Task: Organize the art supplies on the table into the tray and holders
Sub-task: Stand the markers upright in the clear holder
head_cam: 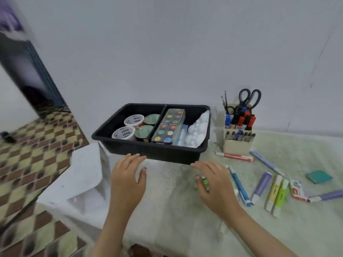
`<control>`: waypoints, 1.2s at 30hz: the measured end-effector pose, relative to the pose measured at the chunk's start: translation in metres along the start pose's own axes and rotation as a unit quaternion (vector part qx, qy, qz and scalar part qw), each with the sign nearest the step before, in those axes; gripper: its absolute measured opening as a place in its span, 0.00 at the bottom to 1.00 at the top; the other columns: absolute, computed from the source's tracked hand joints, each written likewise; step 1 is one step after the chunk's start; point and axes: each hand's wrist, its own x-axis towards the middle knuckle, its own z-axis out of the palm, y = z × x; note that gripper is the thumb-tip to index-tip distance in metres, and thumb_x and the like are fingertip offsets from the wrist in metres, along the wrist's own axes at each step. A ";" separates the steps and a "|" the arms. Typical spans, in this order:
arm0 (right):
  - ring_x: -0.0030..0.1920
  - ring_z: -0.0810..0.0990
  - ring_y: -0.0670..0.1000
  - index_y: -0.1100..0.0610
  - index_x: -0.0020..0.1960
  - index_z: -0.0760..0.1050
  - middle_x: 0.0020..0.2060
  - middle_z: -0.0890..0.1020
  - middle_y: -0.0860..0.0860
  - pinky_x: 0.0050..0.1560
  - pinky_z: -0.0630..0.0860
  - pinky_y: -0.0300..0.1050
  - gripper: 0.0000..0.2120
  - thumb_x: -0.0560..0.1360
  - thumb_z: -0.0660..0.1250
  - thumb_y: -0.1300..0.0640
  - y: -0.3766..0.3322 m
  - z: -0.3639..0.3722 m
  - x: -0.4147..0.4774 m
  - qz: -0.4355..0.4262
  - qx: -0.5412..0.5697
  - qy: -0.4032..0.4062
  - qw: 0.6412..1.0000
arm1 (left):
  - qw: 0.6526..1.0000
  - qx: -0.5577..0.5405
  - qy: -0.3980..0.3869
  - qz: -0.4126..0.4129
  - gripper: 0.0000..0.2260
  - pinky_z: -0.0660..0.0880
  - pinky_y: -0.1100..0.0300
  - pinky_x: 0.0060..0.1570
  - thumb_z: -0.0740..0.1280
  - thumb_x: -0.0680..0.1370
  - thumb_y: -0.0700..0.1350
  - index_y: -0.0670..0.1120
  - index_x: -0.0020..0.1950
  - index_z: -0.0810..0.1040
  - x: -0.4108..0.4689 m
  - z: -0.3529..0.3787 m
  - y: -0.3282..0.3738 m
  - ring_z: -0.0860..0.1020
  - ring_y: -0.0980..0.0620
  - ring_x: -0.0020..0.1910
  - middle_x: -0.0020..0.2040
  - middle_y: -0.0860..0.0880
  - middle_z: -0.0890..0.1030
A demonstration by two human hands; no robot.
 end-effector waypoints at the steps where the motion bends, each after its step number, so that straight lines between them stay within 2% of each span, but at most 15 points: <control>1: 0.54 0.74 0.46 0.52 0.57 0.77 0.53 0.80 0.46 0.55 0.62 0.36 0.16 0.72 0.59 0.56 -0.006 0.011 -0.001 -0.016 0.003 -0.022 1.000 | 0.999 0.031 0.011 -0.023 0.14 0.69 0.47 0.62 0.65 0.72 0.43 0.42 0.56 0.81 -0.007 -0.010 -0.014 0.76 0.41 0.58 0.56 0.43 0.81; 3: 0.53 0.75 0.46 0.51 0.56 0.76 0.51 0.80 0.45 0.53 0.63 0.38 0.16 0.71 0.58 0.54 -0.015 0.027 -0.001 -0.037 -0.013 -0.063 0.997 | 0.989 0.111 0.020 -0.096 0.15 0.68 0.42 0.61 0.69 0.71 0.45 0.42 0.56 0.80 -0.020 -0.026 -0.036 0.74 0.36 0.60 0.58 0.39 0.79; 6: 0.50 0.79 0.48 0.50 0.55 0.78 0.49 0.81 0.45 0.50 0.71 0.44 0.17 0.69 0.58 0.51 -0.021 0.047 -0.004 -0.044 -0.049 -0.109 0.992 | 0.955 0.183 -0.019 -0.231 0.25 0.62 0.36 0.62 0.75 0.68 0.52 0.44 0.62 0.77 -0.031 -0.042 -0.053 0.66 0.31 0.65 0.65 0.33 0.71; 8: 0.49 0.80 0.49 0.50 0.54 0.78 0.48 0.81 0.45 0.50 0.74 0.48 0.16 0.69 0.60 0.51 -0.021 0.057 -0.008 -0.031 -0.059 -0.140 0.988 | 0.937 0.191 -0.058 -0.288 0.30 0.61 0.38 0.64 0.70 0.71 0.60 0.48 0.68 0.71 -0.031 -0.049 -0.060 0.63 0.32 0.68 0.70 0.34 0.66; 10: 0.50 0.80 0.49 0.49 0.54 0.79 0.49 0.81 0.44 0.52 0.73 0.51 0.14 0.69 0.62 0.52 -0.019 0.062 -0.012 -0.016 -0.067 -0.162 0.984 | 0.929 0.183 -0.071 -0.315 0.30 0.64 0.42 0.62 0.64 0.72 0.65 0.51 0.69 0.69 -0.027 -0.052 -0.063 0.65 0.34 0.66 0.70 0.36 0.65; 14: 0.52 0.79 0.49 0.50 0.54 0.79 0.51 0.81 0.45 0.57 0.70 0.52 0.14 0.70 0.63 0.52 -0.020 0.063 -0.012 -0.006 -0.070 -0.160 0.985 | 0.919 0.139 -0.051 -0.365 0.27 0.68 0.47 0.55 0.63 0.72 0.64 0.51 0.66 0.67 -0.010 -0.056 -0.059 0.72 0.36 0.57 0.61 0.39 0.71; 17: 0.59 0.75 0.48 0.50 0.60 0.77 0.57 0.79 0.44 0.65 0.62 0.51 0.18 0.73 0.57 0.50 -0.023 0.059 -0.012 -0.004 -0.063 -0.185 0.981 | 0.915 0.098 -0.026 -0.390 0.25 0.69 0.47 0.53 0.61 0.73 0.64 0.51 0.64 0.67 -0.006 -0.061 -0.060 0.74 0.38 0.53 0.55 0.40 0.75; 20: 0.64 0.71 0.46 0.49 0.64 0.73 0.61 0.76 0.43 0.69 0.54 0.49 0.21 0.75 0.53 0.49 -0.025 0.052 -0.012 -0.004 -0.039 -0.210 0.977 | 0.902 -0.016 0.042 -0.429 0.19 0.70 0.51 0.48 0.59 0.75 0.60 0.52 0.62 0.65 -0.011 -0.075 -0.051 0.73 0.43 0.46 0.41 0.49 0.75; 22: 0.65 0.69 0.44 0.48 0.65 0.71 0.62 0.74 0.41 0.70 0.50 0.49 0.19 0.76 0.54 0.49 -0.024 0.047 -0.014 -0.011 -0.034 -0.218 0.975 | 0.894 -0.084 0.080 -0.433 0.16 0.67 0.54 0.46 0.60 0.77 0.56 0.52 0.62 0.66 -0.018 -0.084 -0.039 0.71 0.46 0.43 0.37 0.54 0.70; 24: 0.65 0.68 0.43 0.47 0.66 0.70 0.63 0.74 0.40 0.71 0.49 0.49 0.18 0.78 0.55 0.50 -0.026 0.042 -0.016 -0.013 -0.023 -0.217 0.976 | 0.890 -0.140 0.114 -0.419 0.13 0.69 0.53 0.45 0.60 0.78 0.54 0.54 0.61 0.67 -0.029 -0.092 -0.025 0.71 0.47 0.43 0.39 0.57 0.70; 27: 0.64 0.71 0.44 0.48 0.66 0.71 0.61 0.76 0.41 0.70 0.55 0.49 0.21 0.75 0.54 0.50 -0.032 0.032 -0.015 -0.012 0.025 -0.197 0.980 | 0.875 -0.228 0.146 -0.401 0.08 0.74 0.48 0.48 0.61 0.79 0.54 0.60 0.57 0.67 -0.043 -0.098 -0.005 0.74 0.50 0.44 0.43 0.56 0.73; 29: 0.63 0.71 0.43 0.48 0.67 0.70 0.61 0.76 0.42 0.70 0.60 0.49 0.20 0.76 0.55 0.50 -0.037 0.022 -0.015 -0.021 0.067 -0.177 0.982 | 0.867 -0.284 0.144 -0.383 0.09 0.74 0.52 0.45 0.61 0.79 0.52 0.59 0.58 0.68 -0.051 -0.101 0.012 0.75 0.53 0.44 0.46 0.53 0.76; 33: 0.65 0.63 0.36 0.44 0.72 0.59 0.66 0.67 0.37 0.68 0.62 0.43 0.22 0.80 0.59 0.50 -0.050 -0.011 -0.010 -0.048 0.140 -0.125 0.981 | 0.883 -0.330 0.069 -0.326 0.17 0.71 0.62 0.38 0.67 0.76 0.49 0.58 0.63 0.67 -0.057 -0.108 0.046 0.76 0.58 0.44 0.47 0.54 0.77; 36: 0.71 0.61 0.41 0.44 0.74 0.56 0.71 0.64 0.40 0.69 0.61 0.48 0.25 0.78 0.57 0.43 -0.058 -0.047 0.003 -0.094 0.169 -0.064 0.979 | 0.897 -0.343 -0.049 -0.276 0.21 0.73 0.71 0.32 0.70 0.74 0.47 0.60 0.62 0.66 -0.053 -0.110 0.060 0.80 0.61 0.41 0.44 0.56 0.82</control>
